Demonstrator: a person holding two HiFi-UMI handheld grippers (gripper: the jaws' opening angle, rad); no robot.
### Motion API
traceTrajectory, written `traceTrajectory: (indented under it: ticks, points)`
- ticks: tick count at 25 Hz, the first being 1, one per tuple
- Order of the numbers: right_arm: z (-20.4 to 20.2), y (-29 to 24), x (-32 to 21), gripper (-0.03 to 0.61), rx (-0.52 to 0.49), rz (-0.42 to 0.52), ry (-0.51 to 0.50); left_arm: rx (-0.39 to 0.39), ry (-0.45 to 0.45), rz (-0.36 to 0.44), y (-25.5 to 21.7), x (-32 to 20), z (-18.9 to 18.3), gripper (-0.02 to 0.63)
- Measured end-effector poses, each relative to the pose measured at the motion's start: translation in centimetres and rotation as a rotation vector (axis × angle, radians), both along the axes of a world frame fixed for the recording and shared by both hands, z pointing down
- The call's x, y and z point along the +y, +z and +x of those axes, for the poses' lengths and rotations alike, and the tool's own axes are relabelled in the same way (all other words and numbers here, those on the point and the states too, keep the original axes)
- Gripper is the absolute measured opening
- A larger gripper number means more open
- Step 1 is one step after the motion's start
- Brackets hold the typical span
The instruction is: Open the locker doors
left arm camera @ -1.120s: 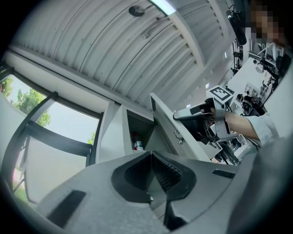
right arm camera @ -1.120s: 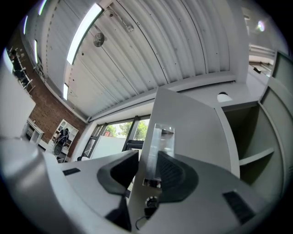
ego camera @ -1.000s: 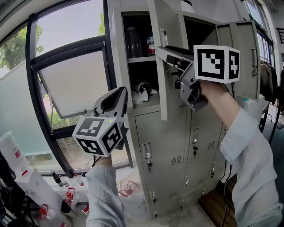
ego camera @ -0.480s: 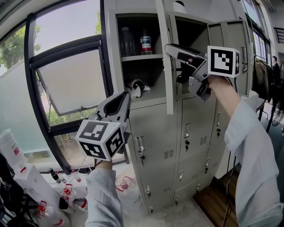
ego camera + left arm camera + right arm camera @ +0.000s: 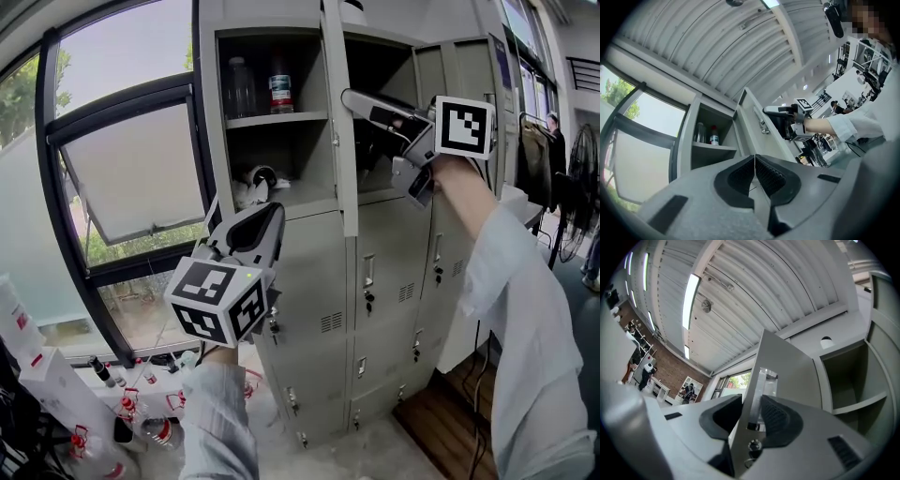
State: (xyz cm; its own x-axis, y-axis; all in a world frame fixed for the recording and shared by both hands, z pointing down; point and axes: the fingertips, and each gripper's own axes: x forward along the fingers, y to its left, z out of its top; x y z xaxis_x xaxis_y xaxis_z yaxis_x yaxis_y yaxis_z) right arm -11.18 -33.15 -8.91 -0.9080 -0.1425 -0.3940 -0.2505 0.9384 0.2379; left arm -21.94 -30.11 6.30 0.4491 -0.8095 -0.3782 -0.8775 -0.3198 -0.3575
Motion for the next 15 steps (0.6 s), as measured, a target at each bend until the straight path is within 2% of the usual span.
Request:
traceTrajectory:
  ticks: [7, 15]
  points:
    - [3.8, 0.0, -1.0, 0.126, 0.008, -0.02, -0.067, -0.007, 0.006, 0.011, -1.3, -2.6, 3.2, 0.014]
    - [9.6, 0.1, -2.7, 0.097, 0.014, 0.042, -0.153, -0.026, 0.006, 0.04, -3.0, -6.1, 8.6, 0.014]
